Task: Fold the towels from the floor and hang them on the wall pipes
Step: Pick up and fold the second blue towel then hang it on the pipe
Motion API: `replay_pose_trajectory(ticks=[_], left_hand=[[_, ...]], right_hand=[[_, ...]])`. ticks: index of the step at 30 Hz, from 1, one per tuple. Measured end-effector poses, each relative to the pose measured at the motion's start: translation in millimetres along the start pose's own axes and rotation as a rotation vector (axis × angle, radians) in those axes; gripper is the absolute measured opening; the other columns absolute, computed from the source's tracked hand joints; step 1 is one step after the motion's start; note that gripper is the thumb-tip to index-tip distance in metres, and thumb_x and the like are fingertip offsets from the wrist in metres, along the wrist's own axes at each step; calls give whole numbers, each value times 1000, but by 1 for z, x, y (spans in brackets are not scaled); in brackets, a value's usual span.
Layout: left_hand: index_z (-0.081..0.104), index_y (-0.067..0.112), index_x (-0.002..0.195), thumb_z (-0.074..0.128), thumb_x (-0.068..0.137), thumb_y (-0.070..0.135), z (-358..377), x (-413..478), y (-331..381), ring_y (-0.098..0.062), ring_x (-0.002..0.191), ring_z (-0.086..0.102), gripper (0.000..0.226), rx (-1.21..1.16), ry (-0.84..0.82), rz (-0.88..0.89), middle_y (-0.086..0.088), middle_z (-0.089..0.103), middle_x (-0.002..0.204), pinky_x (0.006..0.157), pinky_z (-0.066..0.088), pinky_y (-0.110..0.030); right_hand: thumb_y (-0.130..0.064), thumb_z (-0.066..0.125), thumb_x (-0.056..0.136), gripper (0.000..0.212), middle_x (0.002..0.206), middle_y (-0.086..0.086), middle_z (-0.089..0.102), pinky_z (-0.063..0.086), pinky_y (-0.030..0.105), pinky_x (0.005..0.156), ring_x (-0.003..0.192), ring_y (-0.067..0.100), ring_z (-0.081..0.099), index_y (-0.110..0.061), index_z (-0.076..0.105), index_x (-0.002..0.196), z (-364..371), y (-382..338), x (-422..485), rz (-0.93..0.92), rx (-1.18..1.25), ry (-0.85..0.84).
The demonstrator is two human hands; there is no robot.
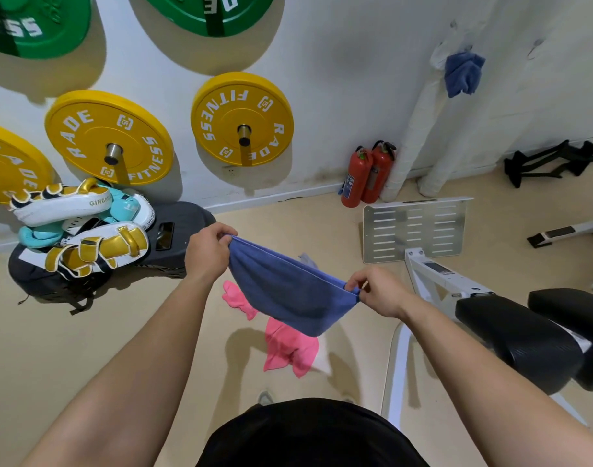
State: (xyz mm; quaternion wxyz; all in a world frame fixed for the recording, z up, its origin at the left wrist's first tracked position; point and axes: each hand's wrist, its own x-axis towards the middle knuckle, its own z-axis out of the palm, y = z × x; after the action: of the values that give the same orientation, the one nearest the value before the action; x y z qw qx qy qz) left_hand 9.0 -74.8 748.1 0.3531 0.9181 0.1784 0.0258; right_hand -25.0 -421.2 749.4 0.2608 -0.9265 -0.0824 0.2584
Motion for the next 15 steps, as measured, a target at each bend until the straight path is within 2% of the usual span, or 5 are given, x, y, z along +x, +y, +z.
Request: replay_pose_trajectory(ticks=[3, 5, 9, 12, 15], left_hand=[[71, 31, 89, 55, 94, 16, 5, 2, 1, -16, 86, 65, 23, -21, 9, -19, 5, 72, 92, 74, 46, -29], [70, 32, 89, 55, 95, 17, 7, 3, 4, -16, 86, 64, 22, -22, 19, -29, 5, 71, 93, 72, 45, -29], [71, 30, 93, 53, 96, 18, 7, 6, 5, -16, 87, 64, 22, -25, 41, -33, 4, 71, 96, 70, 44, -28], [72, 29, 95, 54, 96, 18, 4, 8, 5, -16, 88, 63, 21, -33, 60, -43, 4, 71, 97, 68, 41, -26], [73, 27, 97, 54, 97, 17, 2, 8, 4, -15, 88, 63, 21, -32, 58, -44, 4, 71, 96, 66, 39, -24]], right_hand=[[3, 43, 76, 43, 89, -2, 70, 53, 33, 76, 83, 22, 63, -25, 75, 79, -1, -2, -3, -4, -67, -7], [-2, 45, 78, 36, 87, 0, 70, 55, 37, 78, 85, 24, 64, -23, 74, 75, -1, -2, -7, -6, -85, -17], [-13, 50, 79, 21, 78, -4, 62, 54, 41, 73, 77, 22, 60, -18, 66, 66, -2, 1, -14, -31, -34, 50], [-24, 58, 72, 10, 72, -7, 63, 54, 37, 68, 70, 17, 60, -21, 63, 64, -5, -1, -21, -52, 71, 148], [-31, 73, 72, 18, 65, -6, 64, 53, 35, 60, 63, 16, 60, -26, 58, 63, -10, -4, -26, -41, 109, 253]])
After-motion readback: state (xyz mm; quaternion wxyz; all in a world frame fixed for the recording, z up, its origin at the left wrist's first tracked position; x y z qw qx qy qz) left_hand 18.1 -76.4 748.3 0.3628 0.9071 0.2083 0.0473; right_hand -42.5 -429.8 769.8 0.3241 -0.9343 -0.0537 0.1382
